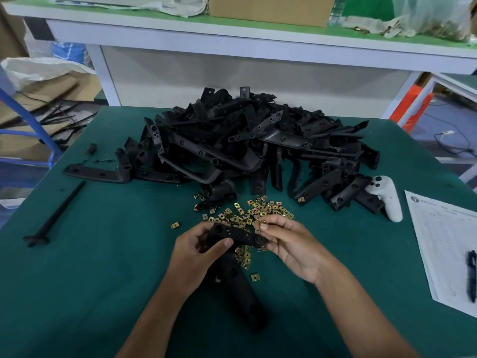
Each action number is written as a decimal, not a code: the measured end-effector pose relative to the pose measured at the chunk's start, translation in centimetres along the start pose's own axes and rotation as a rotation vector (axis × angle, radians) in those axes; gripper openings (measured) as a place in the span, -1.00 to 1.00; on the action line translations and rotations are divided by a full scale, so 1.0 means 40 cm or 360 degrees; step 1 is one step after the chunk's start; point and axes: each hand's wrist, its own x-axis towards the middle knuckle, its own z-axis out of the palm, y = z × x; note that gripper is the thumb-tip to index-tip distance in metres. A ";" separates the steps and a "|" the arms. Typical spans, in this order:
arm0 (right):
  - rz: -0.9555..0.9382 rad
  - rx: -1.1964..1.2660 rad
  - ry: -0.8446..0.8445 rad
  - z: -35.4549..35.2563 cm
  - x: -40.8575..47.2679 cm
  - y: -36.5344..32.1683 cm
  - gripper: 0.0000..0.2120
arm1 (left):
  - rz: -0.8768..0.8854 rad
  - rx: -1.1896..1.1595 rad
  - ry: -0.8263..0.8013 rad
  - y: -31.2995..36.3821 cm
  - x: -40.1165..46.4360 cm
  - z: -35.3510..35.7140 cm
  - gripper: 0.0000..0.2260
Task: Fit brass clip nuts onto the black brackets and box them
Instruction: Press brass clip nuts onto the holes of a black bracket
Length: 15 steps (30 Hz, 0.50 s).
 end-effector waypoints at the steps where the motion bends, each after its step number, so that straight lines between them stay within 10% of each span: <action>1: 0.0000 0.0010 0.0001 0.000 0.000 0.000 -0.89 | 0.0003 0.0009 -0.0001 0.002 0.000 0.000 -0.76; 15: -0.0072 -0.0241 -0.0140 0.009 0.001 -0.028 -0.78 | -0.0057 -0.0051 -0.0054 0.014 0.000 0.006 -0.81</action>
